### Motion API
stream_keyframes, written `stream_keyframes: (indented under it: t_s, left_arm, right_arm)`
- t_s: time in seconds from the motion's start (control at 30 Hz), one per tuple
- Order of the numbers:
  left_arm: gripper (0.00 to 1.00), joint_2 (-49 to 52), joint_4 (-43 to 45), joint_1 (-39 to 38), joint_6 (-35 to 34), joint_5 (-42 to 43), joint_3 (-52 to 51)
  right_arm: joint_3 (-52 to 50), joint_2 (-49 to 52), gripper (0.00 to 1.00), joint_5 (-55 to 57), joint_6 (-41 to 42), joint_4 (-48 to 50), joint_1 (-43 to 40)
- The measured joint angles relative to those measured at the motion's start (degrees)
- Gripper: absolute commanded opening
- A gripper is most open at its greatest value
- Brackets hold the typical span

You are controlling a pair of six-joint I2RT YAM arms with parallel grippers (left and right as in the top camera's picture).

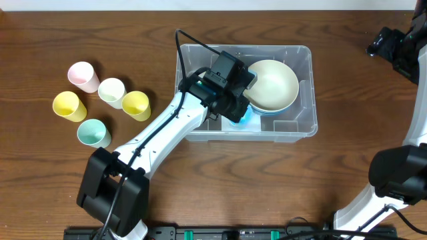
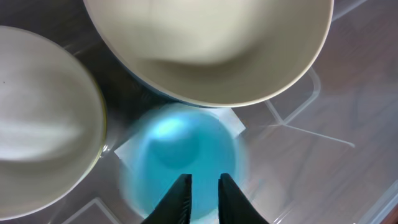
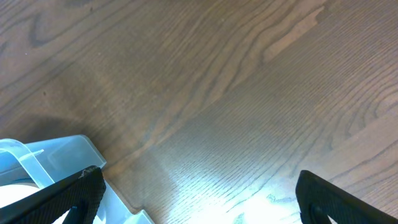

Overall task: Pack container
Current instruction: 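Lower the blue cup into the bin and open the left gripper, then withdraw the left gripper toward the yellow cup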

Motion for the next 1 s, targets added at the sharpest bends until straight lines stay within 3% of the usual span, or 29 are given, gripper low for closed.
stream_keyframes:
  t_s: [0.47, 0.5, 0.63, 0.8, 1.0]
  left_arm:
    - [0.17, 0.0, -0.04, 0.02, 0.15, -0.5, 0.0]
    - [0.24, 0.0, -0.2, 0.09, 0.15, -0.94, 0.0]
    - [0.34, -0.74, -2.97, 1.62, -0.57, -2.54, 0.0]
    - [0.49, -7.63, -5.99, 8.66, -2.01, -4.28, 0.0]
    - [0.5, -20.41, -7.23, 22.67, -4.09, -5.64, 0.09]
  right_arm:
    - [0.0, 0.0, 0.99, 0.0, 0.0, 0.0, 0.0]
    - [0.0, 0.0, 0.99, 0.0, 0.0, 0.0, 0.0]
    - [0.0, 0.0, 0.99, 0.0, 0.0, 0.0, 0.0]
    - [0.0, 0.0, 0.99, 0.0, 0.0, 0.0, 0.0]
    - [0.0, 0.0, 0.99, 0.0, 0.0, 0.0, 0.0]
